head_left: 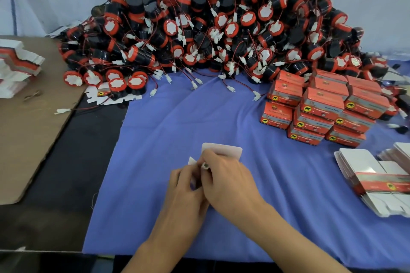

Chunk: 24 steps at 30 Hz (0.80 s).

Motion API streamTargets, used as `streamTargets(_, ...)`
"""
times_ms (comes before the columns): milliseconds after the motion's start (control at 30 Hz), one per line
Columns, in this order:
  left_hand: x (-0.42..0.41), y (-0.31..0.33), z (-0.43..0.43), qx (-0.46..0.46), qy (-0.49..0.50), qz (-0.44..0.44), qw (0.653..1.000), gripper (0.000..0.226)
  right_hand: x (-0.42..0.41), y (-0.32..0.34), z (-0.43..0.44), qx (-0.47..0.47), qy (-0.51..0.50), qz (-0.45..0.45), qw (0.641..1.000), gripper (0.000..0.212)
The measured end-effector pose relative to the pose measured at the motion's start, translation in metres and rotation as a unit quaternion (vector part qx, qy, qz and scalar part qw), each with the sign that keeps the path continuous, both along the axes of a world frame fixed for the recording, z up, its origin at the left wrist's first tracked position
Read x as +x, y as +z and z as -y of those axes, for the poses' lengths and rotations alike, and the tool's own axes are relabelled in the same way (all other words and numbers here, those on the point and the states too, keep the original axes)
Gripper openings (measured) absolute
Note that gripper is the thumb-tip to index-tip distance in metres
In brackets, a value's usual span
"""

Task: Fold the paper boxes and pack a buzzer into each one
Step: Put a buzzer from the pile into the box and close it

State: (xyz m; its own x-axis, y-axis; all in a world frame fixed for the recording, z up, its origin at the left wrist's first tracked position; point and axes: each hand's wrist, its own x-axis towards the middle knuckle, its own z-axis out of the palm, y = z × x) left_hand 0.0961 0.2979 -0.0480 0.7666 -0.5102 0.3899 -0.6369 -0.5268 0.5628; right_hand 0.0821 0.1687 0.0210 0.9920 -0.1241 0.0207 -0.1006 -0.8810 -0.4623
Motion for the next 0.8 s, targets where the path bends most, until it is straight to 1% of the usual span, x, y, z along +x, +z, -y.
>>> streamTargets(33, 0.0, -0.002, -0.001, -0.044, -0.004, -0.062, 0.997, 0.024, -0.001, 0.0, 0.001, -0.021, 0.014, -0.005, 1.0, 0.01)
streamTargets(67, 0.0, -0.004, -0.002, -0.083, -0.013, -0.106, 0.991, 0.026, -0.002, -0.001, 0.002, -0.036, 0.03, -0.004, 0.999, 0.01)
streamTargets(100, 0.0, -0.005, -0.003, -0.119, -0.02, -0.119, 0.986, 0.03, -0.004, -0.001, 0.004, -0.043, 0.046, -0.003, 0.998, 0.013)
streamTargets(133, 0.0, -0.007, -0.003, -0.136, -0.027, -0.103, 0.985, 0.031, -0.006, -0.001, 0.006, -0.045, 0.062, -0.004, 0.997, 0.017)
streamTargets(200, 0.003, -0.01, -0.005, -0.159, -0.03, -0.092, 0.982, 0.024, -0.007, -0.001, 0.009, -0.053, 0.085, -0.016, 0.995, 0.024)
streamTargets(300, 0.008, -0.01, -0.011, -0.207, -0.009, -0.11, 0.972, 0.026, -0.004, 0.001, 0.01, -0.034, 0.057, -0.02, 0.998, 0.027)
streamTargets(333, 0.008, -0.01, -0.014, -0.22, -0.002, -0.115, 0.969, 0.026, -0.003, 0.001, 0.011, -0.017, 0.04, -0.011, 0.999, 0.025)
streamTargets(400, 0.006, -0.009, -0.016, -0.256, 0.011, -0.142, 0.956, 0.026, -0.002, 0.001, 0.013, 0.017, 0.011, 0.005, 1.0, 0.013)
streamTargets(467, 0.005, -0.008, -0.016, -0.286, 0.027, -0.168, 0.943, 0.031, -0.001, 0.001, 0.014, 0.024, -0.001, -0.004, 1.0, 0.003)
streamTargets(533, 0.003, -0.008, -0.016, -0.309, 0.035, -0.207, 0.927, 0.043, -0.001, 0.002, 0.014, 0.011, 0.007, -0.021, 1.0, 0.003)
streamTargets(600, 0.002, -0.007, -0.018, -0.321, 0.038, -0.24, 0.915, 0.06, -0.003, 0.003, 0.014, -0.009, 0.032, -0.031, 0.999, 0.008)
streamTargets(667, 0.001, -0.007, -0.017, -0.32, 0.04, -0.231, 0.918, 0.074, -0.006, 0.005, 0.016, -0.025, 0.062, -0.033, 0.997, 0.014)
streamTargets(733, 0.002, -0.007, -0.017, -0.325, 0.034, -0.225, 0.918, 0.086, -0.005, 0.005, 0.019, -0.025, 0.064, -0.031, 0.997, 0.012)
streamTargets(800, 0.003, -0.006, -0.016, -0.327, 0.031, -0.229, 0.917, 0.088, -0.003, 0.005, 0.019, -0.031, 0.042, -0.022, 0.998, 0.021)
